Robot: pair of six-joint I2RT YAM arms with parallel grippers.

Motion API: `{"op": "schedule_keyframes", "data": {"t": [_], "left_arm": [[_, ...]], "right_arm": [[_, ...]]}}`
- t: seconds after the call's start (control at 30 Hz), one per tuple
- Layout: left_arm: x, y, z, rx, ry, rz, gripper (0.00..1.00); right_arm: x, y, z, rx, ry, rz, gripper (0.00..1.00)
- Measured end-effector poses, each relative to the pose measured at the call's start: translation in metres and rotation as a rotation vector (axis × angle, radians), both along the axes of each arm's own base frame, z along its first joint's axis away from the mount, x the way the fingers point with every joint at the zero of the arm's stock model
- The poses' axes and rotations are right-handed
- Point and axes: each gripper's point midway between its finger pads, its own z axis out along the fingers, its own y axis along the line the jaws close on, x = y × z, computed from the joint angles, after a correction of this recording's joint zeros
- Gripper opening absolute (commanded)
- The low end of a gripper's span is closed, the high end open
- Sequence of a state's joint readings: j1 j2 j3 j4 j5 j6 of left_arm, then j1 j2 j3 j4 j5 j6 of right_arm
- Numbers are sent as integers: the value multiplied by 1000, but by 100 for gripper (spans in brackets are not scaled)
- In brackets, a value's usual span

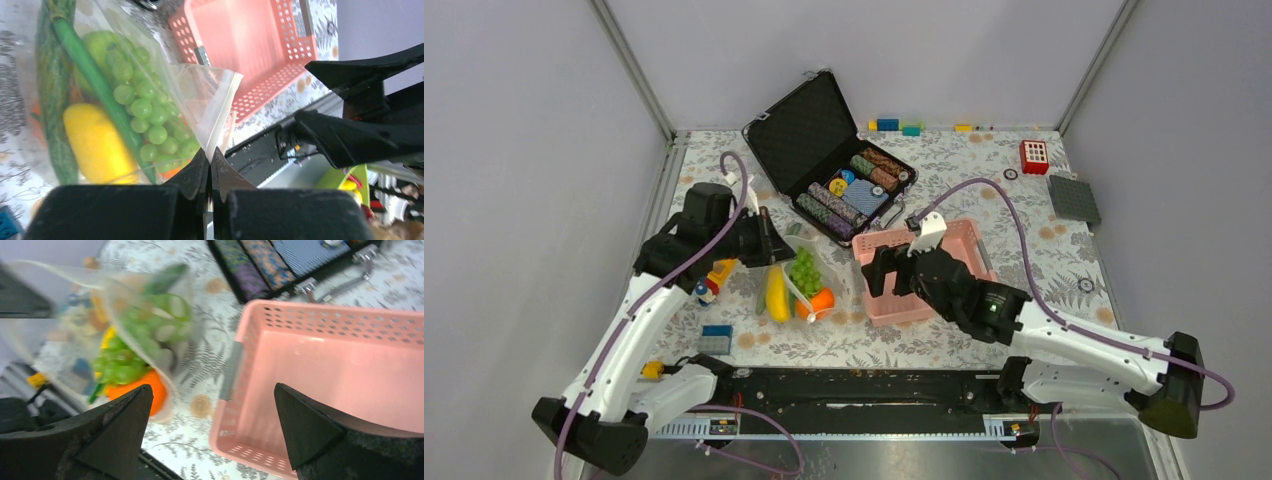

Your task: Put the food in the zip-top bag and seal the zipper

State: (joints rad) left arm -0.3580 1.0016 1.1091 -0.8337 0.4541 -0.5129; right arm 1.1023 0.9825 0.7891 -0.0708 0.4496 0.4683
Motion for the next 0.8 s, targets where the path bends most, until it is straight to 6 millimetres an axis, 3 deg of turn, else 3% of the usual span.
{"op": "schedule_keyframes", "data": {"t": [0.13,0.27,0.5,0.7,0.8], "left_arm": [[0,16,7,50,-48,73,0],[-1,25,9,79,-71,110,0],[-2,29,6,98,-67,123,0],[-3,28,7,91,-64,120,0],[-5,25,8,68,-66,110,0]], "right_arm": [[14,-10,-38,-115,92,-70,100],[29,6,-74,-290,173,-77,98],[57,27,-103,-390,253,-126,95],[71,12,-142,-445,354,-208,94],[77,0,-151,-433,396,-258,94]]}}
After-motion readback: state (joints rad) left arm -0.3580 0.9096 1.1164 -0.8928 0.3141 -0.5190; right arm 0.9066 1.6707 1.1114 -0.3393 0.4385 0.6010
